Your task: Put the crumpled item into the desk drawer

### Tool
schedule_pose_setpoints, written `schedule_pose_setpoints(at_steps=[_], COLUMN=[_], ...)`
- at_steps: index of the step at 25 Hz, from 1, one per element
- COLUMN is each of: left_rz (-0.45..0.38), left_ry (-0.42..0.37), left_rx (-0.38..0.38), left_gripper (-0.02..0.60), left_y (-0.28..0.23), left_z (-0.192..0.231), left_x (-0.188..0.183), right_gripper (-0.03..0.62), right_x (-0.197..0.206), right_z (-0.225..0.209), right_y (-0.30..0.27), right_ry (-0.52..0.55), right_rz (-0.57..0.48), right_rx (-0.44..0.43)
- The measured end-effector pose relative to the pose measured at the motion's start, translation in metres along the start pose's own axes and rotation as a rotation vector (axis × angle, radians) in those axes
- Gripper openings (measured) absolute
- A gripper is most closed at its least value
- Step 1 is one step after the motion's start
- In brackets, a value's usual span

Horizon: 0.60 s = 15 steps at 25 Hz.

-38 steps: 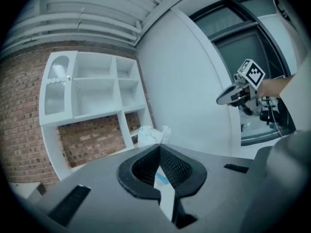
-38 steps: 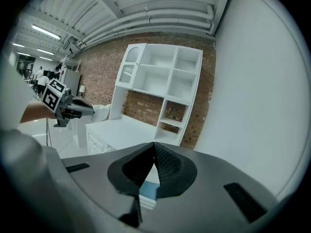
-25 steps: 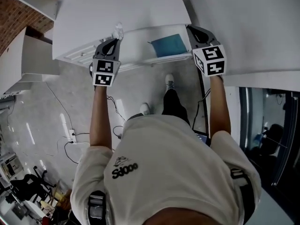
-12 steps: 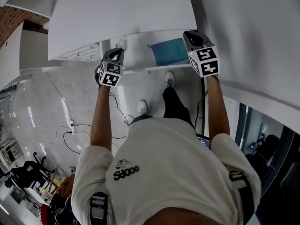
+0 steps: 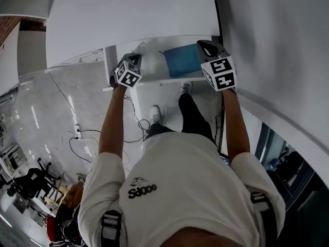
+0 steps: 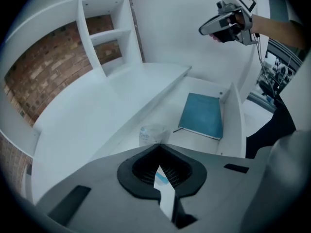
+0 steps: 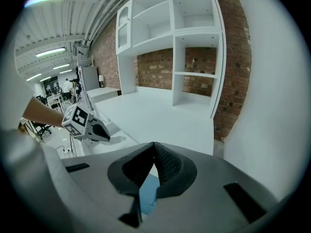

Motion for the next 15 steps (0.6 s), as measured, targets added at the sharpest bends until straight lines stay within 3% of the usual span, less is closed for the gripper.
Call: schedule_pose_setpoints(at_steps=[10, 15], left_rz=[0.11, 0.121], left_ry=[0.042, 0.114], left_rx=[0.04, 0.039], left_gripper=[0.017, 0.017], left_y=[-0.089, -0.117], left_z=[0.023, 0.032], left_x=[-0.011, -0.012], right_gripper=[0.005, 0.005], right_x=[0.021, 0.028], right_z=[-0.016, -0.032], right_y=[-0.04, -0.052], right_ry=[-0.013, -0.01], right_rz=[0.057, 0.078], right_rx=[-0.078, -0.074])
Point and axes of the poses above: the fingertips, and each gripper's own axes: y backward along the fingers, z to its left, x out of its underside, the point moved 3 cm from there along y, backward along the fingers, and after that the axes turned 8 degrees about x, right-handed, at the moved point
